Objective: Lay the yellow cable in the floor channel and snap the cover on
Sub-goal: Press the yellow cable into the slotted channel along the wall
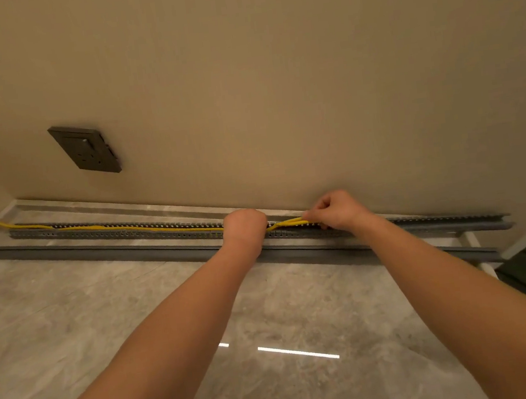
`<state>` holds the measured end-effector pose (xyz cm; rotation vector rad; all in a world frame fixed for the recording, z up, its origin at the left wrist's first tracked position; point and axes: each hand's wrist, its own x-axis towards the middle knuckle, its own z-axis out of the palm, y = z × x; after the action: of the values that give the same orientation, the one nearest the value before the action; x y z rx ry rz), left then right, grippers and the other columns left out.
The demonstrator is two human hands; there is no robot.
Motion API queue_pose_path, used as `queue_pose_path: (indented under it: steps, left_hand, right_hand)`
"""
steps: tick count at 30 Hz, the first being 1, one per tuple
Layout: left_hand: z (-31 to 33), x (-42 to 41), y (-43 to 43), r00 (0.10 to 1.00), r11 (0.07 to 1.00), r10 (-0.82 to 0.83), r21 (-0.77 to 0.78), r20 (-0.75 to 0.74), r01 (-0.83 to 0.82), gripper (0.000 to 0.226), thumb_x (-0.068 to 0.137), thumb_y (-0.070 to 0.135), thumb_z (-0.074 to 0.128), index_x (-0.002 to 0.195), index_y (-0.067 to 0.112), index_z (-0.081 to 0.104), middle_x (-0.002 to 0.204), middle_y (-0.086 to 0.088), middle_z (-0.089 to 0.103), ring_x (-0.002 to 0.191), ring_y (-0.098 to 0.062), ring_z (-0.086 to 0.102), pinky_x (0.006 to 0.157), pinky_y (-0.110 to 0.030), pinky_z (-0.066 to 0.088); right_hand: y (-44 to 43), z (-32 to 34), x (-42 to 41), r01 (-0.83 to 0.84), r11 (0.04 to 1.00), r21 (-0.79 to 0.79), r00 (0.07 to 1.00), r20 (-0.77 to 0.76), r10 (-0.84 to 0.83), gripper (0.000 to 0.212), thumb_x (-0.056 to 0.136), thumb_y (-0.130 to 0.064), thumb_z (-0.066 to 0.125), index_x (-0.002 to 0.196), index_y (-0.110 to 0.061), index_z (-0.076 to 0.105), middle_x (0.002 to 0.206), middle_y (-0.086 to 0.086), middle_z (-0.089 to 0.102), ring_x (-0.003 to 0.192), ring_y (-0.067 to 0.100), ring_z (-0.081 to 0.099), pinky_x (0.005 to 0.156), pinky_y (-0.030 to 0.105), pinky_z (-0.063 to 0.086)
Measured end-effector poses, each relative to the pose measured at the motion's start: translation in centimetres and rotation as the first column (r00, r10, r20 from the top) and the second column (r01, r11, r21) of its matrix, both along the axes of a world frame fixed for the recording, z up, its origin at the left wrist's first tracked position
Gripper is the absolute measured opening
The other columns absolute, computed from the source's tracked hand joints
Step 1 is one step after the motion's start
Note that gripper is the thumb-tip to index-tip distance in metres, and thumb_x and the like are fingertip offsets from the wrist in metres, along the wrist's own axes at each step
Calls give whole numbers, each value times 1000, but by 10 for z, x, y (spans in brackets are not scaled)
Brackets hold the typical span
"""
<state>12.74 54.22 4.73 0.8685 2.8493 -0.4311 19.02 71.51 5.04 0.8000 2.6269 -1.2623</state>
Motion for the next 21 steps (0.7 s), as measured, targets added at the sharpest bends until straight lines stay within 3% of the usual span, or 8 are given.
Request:
queue_pose_path:
  steps: [4, 7, 10, 12, 16, 19, 21]
  left_hand:
    - [-2, -3, -2, 1000, 1000, -8, 3, -5, 8, 23, 90, 3, 59, 109, 14, 66, 104, -4, 67, 95, -25, 64, 68, -31, 43]
    - [-3, -6, -3, 999, 999, -35, -8, -19, 35, 25, 89, 0, 58, 108, 14, 66, 105, -4, 67, 97, -25, 65, 67, -31, 42]
    - [0, -10, -1, 996, 996, -86, -27, -27, 86, 27, 89, -1, 58, 109, 14, 66, 107, -5, 68, 99, -26, 65, 69, -32, 43]
    - [2, -13, 0, 993, 992, -118, -44, -22, 117, 26, 88, -1, 58, 107, 15, 66, 105, -4, 68, 98, -26, 65, 70, -33, 45]
    - [-2, -9, 6, 983, 979, -181, 83, -40, 184, 15, 89, 11, 58, 95, 16, 70, 88, -3, 68, 82, -26, 65, 61, -31, 41]
    - [-14, 3, 19, 962, 924, -272, 271, -33, 270, 18, 90, 23, 55, 100, 17, 69, 101, -6, 68, 95, -30, 66, 67, -33, 47]
    - [-23, 10, 27, 953, 892, -301, 344, -30, 293, 22, 91, 25, 54, 105, 19, 69, 104, -6, 66, 98, -29, 65, 70, -35, 50]
  right_hand:
    - [0, 1, -11, -32, 999, 9, 999, -37, 32, 21, 74, -21, 82, 63, -20, 64, 61, -1, 59, 58, 12, 52, 63, 30, 45]
    - [-1, -5, -10, -64, 967, 245, 998, 6, 64, 21, 73, -30, 80, 66, -21, 62, 71, -1, 65, 73, 21, 61, 68, 36, 50]
    - [-9, -4, -2, -147, 855, 498, 989, 69, 130, 14, 81, -33, 72, 79, -22, 64, 87, 1, 67, 88, 25, 63, 67, 29, 42]
    - [-14, -4, 0, -214, 784, 583, 976, 96, 195, 10, 84, -32, 67, 84, -23, 64, 96, 4, 69, 94, 28, 63, 69, 30, 41]
    - [-16, -6, -2, -232, 809, 541, 973, 137, 188, 9, 86, -30, 66, 81, -24, 61, 99, 5, 68, 96, 28, 62, 71, 31, 43]
    - [-18, -7, -3, -186, 838, 512, 982, 99, 158, 5, 83, -20, 61, 82, -23, 64, 106, 9, 66, 99, 32, 62, 77, 34, 48]
    - [-18, -9, -1, -141, 880, 454, 990, 69, 123, 16, 79, -12, 56, 85, -20, 69, 109, 10, 64, 101, 33, 62, 79, 35, 49]
